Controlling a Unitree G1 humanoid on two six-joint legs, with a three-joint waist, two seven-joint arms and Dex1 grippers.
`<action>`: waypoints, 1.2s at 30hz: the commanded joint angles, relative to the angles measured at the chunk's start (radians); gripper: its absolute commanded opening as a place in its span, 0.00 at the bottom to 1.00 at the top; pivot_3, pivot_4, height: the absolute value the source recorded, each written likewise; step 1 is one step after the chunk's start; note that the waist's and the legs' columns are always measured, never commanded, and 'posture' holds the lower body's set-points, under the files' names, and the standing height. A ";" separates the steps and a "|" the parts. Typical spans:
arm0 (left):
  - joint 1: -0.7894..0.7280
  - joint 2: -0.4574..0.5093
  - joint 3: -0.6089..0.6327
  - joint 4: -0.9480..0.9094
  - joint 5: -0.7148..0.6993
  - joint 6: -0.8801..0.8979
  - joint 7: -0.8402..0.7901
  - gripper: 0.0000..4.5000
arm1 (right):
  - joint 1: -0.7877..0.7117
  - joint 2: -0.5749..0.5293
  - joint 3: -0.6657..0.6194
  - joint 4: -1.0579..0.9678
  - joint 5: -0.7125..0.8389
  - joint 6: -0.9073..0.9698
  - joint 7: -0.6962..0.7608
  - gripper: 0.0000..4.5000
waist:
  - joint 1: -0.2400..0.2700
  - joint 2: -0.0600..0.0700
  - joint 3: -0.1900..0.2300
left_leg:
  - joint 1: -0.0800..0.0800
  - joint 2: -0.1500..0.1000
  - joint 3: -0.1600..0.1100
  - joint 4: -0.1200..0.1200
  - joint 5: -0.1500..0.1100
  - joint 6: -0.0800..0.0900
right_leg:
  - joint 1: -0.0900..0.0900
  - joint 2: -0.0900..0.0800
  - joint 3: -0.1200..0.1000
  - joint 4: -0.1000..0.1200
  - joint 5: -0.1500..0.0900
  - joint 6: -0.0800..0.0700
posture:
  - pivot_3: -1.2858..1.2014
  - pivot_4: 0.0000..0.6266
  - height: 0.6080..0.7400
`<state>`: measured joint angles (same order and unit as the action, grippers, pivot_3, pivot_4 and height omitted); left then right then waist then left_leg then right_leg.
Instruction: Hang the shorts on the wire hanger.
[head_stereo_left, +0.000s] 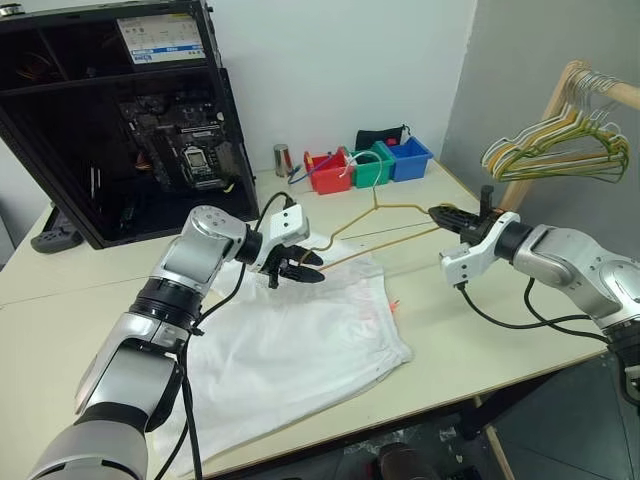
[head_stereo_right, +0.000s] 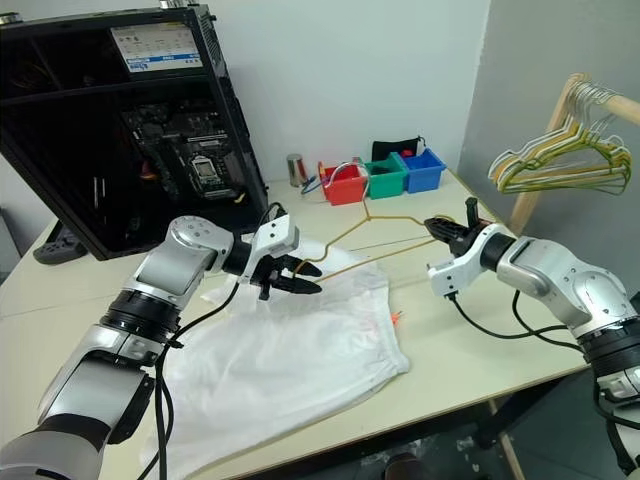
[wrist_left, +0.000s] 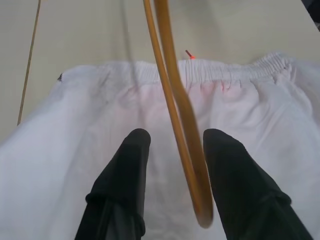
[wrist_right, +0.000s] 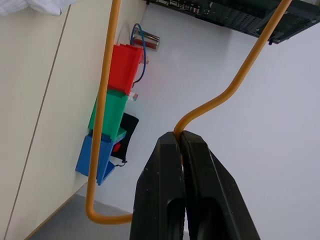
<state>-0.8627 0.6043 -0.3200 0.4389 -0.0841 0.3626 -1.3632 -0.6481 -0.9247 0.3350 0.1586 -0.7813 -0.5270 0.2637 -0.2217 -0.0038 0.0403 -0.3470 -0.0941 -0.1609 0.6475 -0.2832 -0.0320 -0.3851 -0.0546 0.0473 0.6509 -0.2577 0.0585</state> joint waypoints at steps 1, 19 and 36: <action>-0.006 0.006 0.013 -0.004 0.009 -0.012 0.001 0.20 | -0.028 0.000 -0.046 -0.026 0.005 -0.001 0.000 0.00 | 0.000 0.000 0.000 | 0.000 0.000 0.000 0.000 0.000 0.000 | 0.000 0.000 0.000 0.000 0.000 0.000 | 0.42 0.00 1.00; -0.025 0.003 0.036 0.014 0.022 -0.058 0.040 0.00 | 0.026 0.025 -0.064 -0.047 0.175 0.057 0.171 0.13 | -0.002 -0.001 0.000 | 0.000 0.000 0.000 0.001 0.000 0.000 | 0.000 0.000 0.000 0.001 0.000 0.000 | 0.42 0.00 1.00; 0.028 0.030 0.030 0.045 0.199 -0.480 0.268 0.00 | 0.063 0.005 -0.216 -0.371 0.786 0.731 0.739 0.74 | 0.002 -0.001 -0.001 | 0.000 0.001 -0.001 0.001 -0.002 0.004 | 0.001 -0.002 -0.002 0.001 0.001 -0.001 | 0.42 0.00 1.00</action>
<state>-0.8275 0.6395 -0.3164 0.5023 0.1059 -0.0545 -1.1514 -0.5734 -0.8925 0.1495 -0.1631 -0.0467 0.0992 0.9465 -0.2195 -0.0048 0.0391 -0.3478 -0.0933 -0.1627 0.6492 -0.2855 -0.0281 -0.3846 -0.0565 0.0451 0.6518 -0.2570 0.0579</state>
